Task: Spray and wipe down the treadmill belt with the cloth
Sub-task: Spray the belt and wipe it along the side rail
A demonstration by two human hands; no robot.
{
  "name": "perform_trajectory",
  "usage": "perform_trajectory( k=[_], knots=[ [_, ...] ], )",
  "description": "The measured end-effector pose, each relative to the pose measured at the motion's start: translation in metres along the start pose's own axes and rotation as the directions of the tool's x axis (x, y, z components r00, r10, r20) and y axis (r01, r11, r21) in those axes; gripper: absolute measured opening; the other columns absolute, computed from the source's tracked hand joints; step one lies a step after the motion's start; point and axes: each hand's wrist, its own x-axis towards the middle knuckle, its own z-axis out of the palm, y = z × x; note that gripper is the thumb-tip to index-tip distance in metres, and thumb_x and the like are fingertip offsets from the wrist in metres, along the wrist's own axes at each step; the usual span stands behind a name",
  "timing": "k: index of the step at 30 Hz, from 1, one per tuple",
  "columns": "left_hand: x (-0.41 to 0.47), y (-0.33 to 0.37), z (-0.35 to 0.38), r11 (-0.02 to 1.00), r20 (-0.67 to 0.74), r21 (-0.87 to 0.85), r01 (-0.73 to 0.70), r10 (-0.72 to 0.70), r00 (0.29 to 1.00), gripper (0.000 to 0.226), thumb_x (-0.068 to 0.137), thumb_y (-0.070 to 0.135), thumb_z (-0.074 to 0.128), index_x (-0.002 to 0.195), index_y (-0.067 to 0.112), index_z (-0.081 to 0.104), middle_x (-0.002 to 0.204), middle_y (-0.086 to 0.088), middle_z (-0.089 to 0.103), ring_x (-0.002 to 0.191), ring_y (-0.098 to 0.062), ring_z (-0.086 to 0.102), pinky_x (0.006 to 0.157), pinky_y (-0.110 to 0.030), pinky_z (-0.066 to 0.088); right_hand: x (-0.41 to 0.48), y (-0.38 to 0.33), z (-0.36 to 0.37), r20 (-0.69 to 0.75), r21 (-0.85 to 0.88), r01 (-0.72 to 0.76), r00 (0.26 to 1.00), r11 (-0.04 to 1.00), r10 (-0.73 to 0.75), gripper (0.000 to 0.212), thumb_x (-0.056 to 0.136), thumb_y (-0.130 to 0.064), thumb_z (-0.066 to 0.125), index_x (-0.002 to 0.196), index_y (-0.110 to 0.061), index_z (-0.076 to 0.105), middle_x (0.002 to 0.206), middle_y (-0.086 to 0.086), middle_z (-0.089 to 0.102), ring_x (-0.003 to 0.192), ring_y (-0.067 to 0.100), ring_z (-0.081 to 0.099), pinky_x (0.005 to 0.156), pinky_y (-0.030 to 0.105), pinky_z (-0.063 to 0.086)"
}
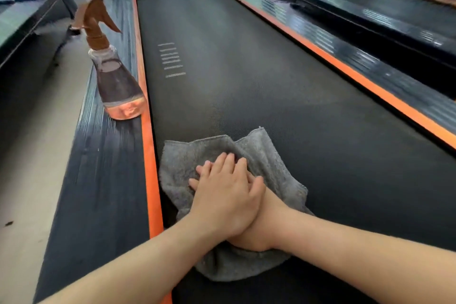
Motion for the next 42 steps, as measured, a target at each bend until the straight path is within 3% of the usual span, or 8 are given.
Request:
perform_trajectory(
  k=[5,9,15,21,28,32,37,42],
  knots=[
    [0.017,-0.011,-0.003,0.998,-0.032,-0.011,0.06,-0.06,0.998,0.095,0.076,0.057,-0.008,0.152,0.019,0.035,0.163,-0.001,0.024,0.151,-0.018,0.01,0.122,-0.04,0.002,0.013,0.024,-0.004,0.054,0.121,-0.053,0.997,0.991,0.047,0.084,0.086,-0.056,0.024,0.156,-0.011,0.025,0.162,0.013,0.024,0.15,0.031,0.021,0.122,0.04,0.012],
    [0.037,-0.045,-0.012,0.971,0.067,-0.091,0.22,-0.215,0.974,0.071,0.097,0.053,0.017,0.156,0.014,0.022,0.166,-0.005,0.012,0.153,-0.018,0.003,0.123,-0.044,0.004,0.049,0.024,-0.009,0.099,-0.055,-0.098,0.99,0.994,0.103,0.078,0.098,-0.058,0.026,0.159,-0.022,-0.006,0.167,0.002,-0.006,0.153,0.022,-0.009,0.122,0.053,-0.003],
    [-0.011,0.011,-0.002,0.992,0.151,0.079,0.094,-0.105,0.983,0.074,0.094,0.06,0.006,0.158,0.023,0.014,0.166,-0.006,-0.002,0.152,-0.02,-0.009,0.121,-0.05,-0.004,-0.023,0.006,0.003,0.039,-0.077,-0.041,0.998,0.996,0.045,0.077,0.098,-0.055,0.022,0.155,-0.023,-0.018,0.166,0.009,-0.011,0.151,0.03,-0.015,0.12,0.05,-0.011],
    [-0.025,0.13,0.032,0.968,0.157,-0.035,-0.25,0.252,0.955,0.097,0.073,0.06,-0.011,0.156,0.022,0.021,0.165,-0.008,0.008,0.152,-0.022,-0.002,0.121,-0.051,-0.004,-0.159,0.048,0.013,-0.043,0.023,-0.284,0.958,0.959,0.284,0.08,0.09,-0.056,0.034,0.157,-0.017,0.012,0.163,0.009,0.024,0.15,0.029,0.02,0.117,0.049,0.015],
    [-0.047,0.212,0.08,0.774,0.069,-0.061,-0.631,0.633,0.771,0.077,0.091,0.055,0.022,0.153,0.011,0.032,0.16,-0.014,0.029,0.147,-0.037,0.026,0.117,-0.055,0.021,-0.289,0.121,0.001,0.043,0.164,-0.684,0.725,0.711,0.687,0.085,0.08,-0.067,0.023,0.157,-0.033,0.015,0.161,-0.019,0.001,0.147,-0.004,-0.001,0.121,0.028,0.006],
    [-0.027,0.203,0.08,0.803,0.064,0.061,-0.593,0.59,0.805,0.081,0.087,0.053,0.025,0.146,0.002,0.042,0.15,-0.021,0.044,0.138,-0.035,0.043,0.111,-0.046,0.037,-0.274,0.151,0.0,0.005,0.15,-0.727,0.678,0.67,0.735,0.099,0.077,-0.077,0.008,0.16,-0.023,0.012,0.166,-0.01,0.002,0.151,0.002,0.0,0.12,0.029,0.004],
    [0.024,0.196,0.059,0.891,0.204,0.144,-0.431,0.4,0.894,0.084,0.093,0.061,0.008,0.158,0.008,0.002,0.166,-0.011,0.002,0.153,-0.024,0.0,0.124,-0.039,0.004,-0.224,0.191,-0.004,0.06,0.164,-0.792,0.602,0.588,0.796,0.088,0.093,-0.072,0.02,0.16,-0.017,0.003,0.168,-0.002,-0.003,0.153,0.011,-0.004,0.122,0.038,0.004],
    [-0.018,0.204,0.073,0.755,0.162,0.192,-0.627,0.605,0.779,0.082,0.091,0.063,0.026,0.148,0.006,0.041,0.152,-0.026,0.038,0.142,-0.039,0.036,0.114,-0.053,0.033,-0.304,0.122,0.009,-0.067,0.183,-0.754,0.631,0.631,0.773,0.087,0.092,-0.071,0.001,0.159,-0.017,0.012,0.166,-0.002,0.004,0.151,0.007,0.0,0.118,0.026,-0.003]
  ],
)
